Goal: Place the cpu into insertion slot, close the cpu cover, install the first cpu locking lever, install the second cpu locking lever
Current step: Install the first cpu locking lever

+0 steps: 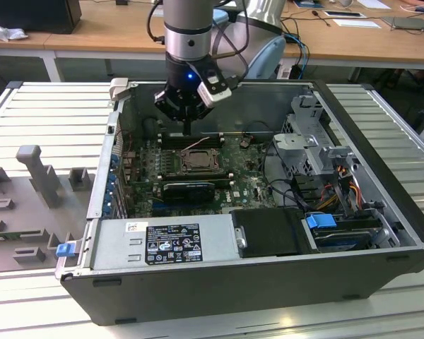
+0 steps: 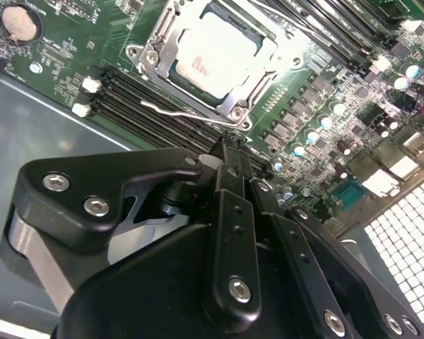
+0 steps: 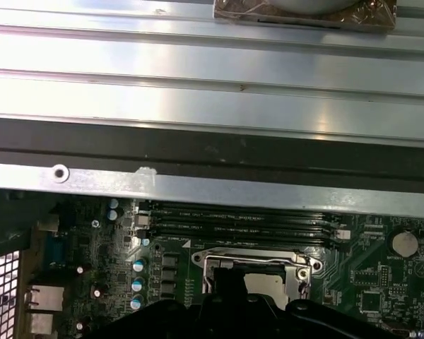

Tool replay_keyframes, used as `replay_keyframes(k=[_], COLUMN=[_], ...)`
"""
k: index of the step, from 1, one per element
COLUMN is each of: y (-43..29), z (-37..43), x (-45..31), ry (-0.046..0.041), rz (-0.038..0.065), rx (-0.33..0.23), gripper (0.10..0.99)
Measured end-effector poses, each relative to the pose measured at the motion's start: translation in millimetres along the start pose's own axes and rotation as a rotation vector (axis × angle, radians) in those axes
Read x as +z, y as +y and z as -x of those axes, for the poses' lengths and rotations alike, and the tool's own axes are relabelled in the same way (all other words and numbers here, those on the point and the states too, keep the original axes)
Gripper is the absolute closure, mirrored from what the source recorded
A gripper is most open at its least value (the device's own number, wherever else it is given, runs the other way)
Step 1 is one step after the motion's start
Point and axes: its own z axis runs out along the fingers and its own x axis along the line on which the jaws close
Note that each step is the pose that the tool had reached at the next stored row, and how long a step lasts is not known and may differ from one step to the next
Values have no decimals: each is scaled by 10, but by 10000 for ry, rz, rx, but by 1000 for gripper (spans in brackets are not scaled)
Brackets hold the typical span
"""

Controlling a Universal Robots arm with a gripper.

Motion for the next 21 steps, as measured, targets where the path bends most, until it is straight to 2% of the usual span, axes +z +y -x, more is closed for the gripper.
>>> replay_keyframes(k=[11,14,17,19,21], y=[-9,-14,-15,-16,-16], z=[154,205,212,212,212], x=[6,32,53,64,81], ry=[-2,-9,-13,-21,-29], rz=[7,89,151,297,385], rx=[1,57,89,97,110], gripper=[980,980,980,980,980])
